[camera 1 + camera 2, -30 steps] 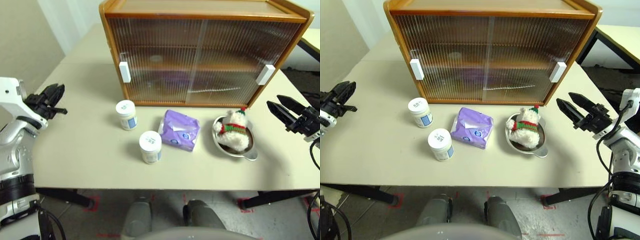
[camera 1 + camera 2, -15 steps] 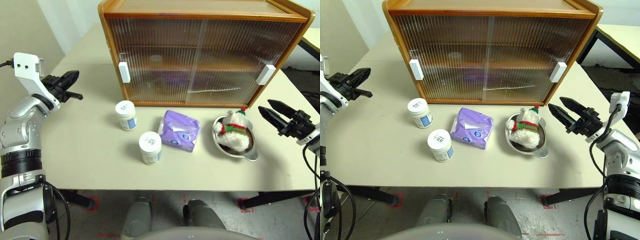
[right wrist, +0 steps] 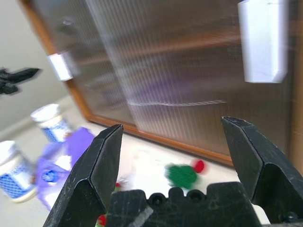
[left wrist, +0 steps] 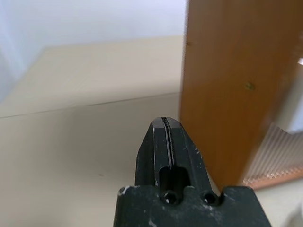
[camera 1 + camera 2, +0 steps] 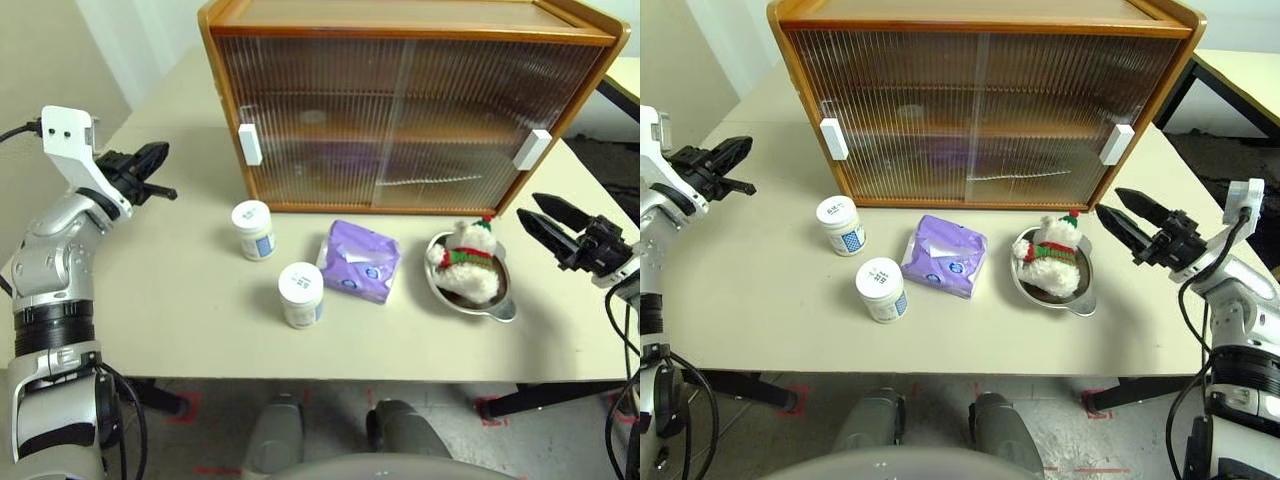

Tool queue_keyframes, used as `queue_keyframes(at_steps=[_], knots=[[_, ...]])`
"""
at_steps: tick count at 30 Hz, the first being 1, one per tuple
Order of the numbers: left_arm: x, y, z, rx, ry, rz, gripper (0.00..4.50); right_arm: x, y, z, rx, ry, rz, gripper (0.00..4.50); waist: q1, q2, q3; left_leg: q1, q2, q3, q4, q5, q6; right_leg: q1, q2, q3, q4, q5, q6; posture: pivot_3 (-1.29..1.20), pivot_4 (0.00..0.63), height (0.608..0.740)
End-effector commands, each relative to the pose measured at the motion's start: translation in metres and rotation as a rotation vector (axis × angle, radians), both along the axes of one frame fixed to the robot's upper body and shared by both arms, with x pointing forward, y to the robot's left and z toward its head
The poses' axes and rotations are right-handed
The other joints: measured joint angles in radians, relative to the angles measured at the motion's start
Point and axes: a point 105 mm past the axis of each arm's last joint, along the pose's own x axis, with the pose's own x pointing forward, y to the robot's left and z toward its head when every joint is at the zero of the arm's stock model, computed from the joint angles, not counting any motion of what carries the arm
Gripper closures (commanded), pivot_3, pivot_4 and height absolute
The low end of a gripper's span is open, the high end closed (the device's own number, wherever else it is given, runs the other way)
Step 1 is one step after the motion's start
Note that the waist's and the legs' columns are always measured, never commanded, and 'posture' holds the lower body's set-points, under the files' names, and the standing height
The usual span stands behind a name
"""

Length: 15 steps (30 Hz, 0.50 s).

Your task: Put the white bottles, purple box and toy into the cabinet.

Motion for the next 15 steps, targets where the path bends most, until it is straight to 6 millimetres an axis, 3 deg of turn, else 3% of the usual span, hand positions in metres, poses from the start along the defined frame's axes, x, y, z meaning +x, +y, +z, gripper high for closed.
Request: queue_keyframes(at_steps=[1, 5, 10, 15], knots=[[-0.004, -0.013, -0.002, 0.01, 0.015, -0.063, 4.46, -0.007, 0.003, 0.008, 0.007, -0.038, 0.038, 0.0, 0.001, 0.0, 0.0, 0.0, 0.0, 0.0, 0.0, 0.0, 0.0, 0.0, 0.0, 0.0, 0.0, 0.0, 0.0, 0.17, 0.0, 0.74], [-0.007, -0.014, -0.003, 0.013, 0.018, -0.082, 4.46, -0.017, 0.011, 0.01, 0.023, -0.031, 0.113, 0.0, 0.001, 0.0, 0.0, 0.0, 0.0, 0.0, 0.0, 0.0, 0.0, 0.001, -0.001, -0.001, 0.0, 0.0, 0.0, 0.17, 0.0, 0.74], [-0.007, -0.028, -0.01, 0.018, 0.037, -0.151, 4.46, -0.02, 0.04, 0.01, 0.01, -0.008, 0.247, 0.0, -0.005, 0.001, -0.001, 0.0, 0.0, -0.001, 0.001, 0.0, 0.0, 0.001, 0.0, -0.001, 0.0, 0.0, 0.0, 0.14, 0.0, 0.74], [-0.006, -0.034, -0.007, 0.027, 0.005, -0.157, 4.46, -0.012, 0.044, 0.009, 0.019, -0.022, 0.225, 0.0, -0.006, 0.001, -0.001, 0.001, 0.0, -0.001, 0.001, 0.0, 0.0, 0.001, 0.0, -0.001, 0.0, -0.001, 0.002, 0.15, 0.0, 0.74]])
